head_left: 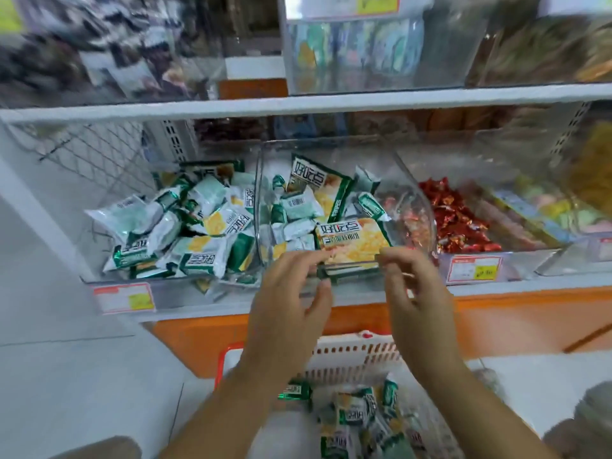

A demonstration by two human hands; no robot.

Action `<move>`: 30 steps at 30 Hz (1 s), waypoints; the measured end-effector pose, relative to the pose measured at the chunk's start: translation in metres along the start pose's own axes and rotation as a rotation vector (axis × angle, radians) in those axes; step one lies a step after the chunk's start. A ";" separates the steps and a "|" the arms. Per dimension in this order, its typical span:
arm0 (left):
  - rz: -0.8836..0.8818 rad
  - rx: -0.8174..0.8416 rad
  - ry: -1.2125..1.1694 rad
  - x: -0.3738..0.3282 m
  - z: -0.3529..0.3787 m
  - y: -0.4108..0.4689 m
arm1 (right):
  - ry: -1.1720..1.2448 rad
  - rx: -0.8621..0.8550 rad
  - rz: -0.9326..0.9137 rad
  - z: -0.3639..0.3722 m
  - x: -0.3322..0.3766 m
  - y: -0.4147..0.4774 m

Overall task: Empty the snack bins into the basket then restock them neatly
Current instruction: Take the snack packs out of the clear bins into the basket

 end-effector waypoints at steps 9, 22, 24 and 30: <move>-0.185 0.086 0.360 0.056 -0.040 0.051 | -0.975 0.771 0.120 0.056 -0.014 0.093; -0.174 0.119 0.353 0.068 -0.038 0.058 | -0.345 0.427 0.446 0.052 -0.032 0.111; -0.193 0.122 0.301 0.066 -0.039 0.059 | -0.260 0.366 0.362 0.047 -0.019 0.110; -0.183 0.062 0.194 0.051 -0.051 0.057 | 0.160 0.183 0.224 0.015 0.036 0.108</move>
Point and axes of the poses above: each hand's wrist, its own y-axis towards the middle knuckle, its own z-axis out of the palm, x = y × z, the point moved 6 cm from there along y, towards the middle knuckle, and after that the axes turned 7 degrees about -x, right-handed, at the moved point
